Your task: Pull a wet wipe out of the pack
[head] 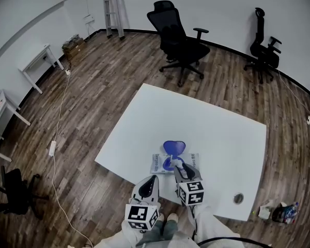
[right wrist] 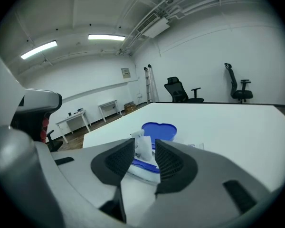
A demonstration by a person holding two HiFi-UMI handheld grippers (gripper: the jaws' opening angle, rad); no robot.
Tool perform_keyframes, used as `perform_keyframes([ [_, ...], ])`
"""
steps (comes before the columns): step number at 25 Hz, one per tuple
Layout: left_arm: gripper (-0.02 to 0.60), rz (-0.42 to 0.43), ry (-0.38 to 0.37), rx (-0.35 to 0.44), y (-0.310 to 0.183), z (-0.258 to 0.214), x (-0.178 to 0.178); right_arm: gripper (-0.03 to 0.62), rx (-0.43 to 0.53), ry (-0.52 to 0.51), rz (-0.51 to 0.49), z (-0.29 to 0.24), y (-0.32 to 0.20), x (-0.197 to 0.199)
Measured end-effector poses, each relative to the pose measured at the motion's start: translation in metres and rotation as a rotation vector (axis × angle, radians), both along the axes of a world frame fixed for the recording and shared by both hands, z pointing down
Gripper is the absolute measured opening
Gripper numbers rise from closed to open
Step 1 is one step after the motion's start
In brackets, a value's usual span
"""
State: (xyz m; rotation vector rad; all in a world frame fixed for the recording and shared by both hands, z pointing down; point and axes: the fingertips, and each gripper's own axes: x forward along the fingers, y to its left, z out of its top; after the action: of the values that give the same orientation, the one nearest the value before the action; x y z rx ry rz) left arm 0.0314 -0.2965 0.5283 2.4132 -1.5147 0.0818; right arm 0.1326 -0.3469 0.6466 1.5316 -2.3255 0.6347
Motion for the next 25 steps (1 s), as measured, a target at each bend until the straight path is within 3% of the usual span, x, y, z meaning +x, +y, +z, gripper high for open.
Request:
perform_keyframes([
  [22, -0.003, -0.084, -0.008, -0.033, -0.008, 0.014, -0.028, 0.118, -0.088, 0.071, -0.051, 0.031, -0.020, -0.014],
  [25, -0.003, -0.086, -0.006, -0.037, -0.007, 0.015, -0.030, 0.084, -0.085, 0.082, -0.041, 0.031, -0.021, -0.015],
])
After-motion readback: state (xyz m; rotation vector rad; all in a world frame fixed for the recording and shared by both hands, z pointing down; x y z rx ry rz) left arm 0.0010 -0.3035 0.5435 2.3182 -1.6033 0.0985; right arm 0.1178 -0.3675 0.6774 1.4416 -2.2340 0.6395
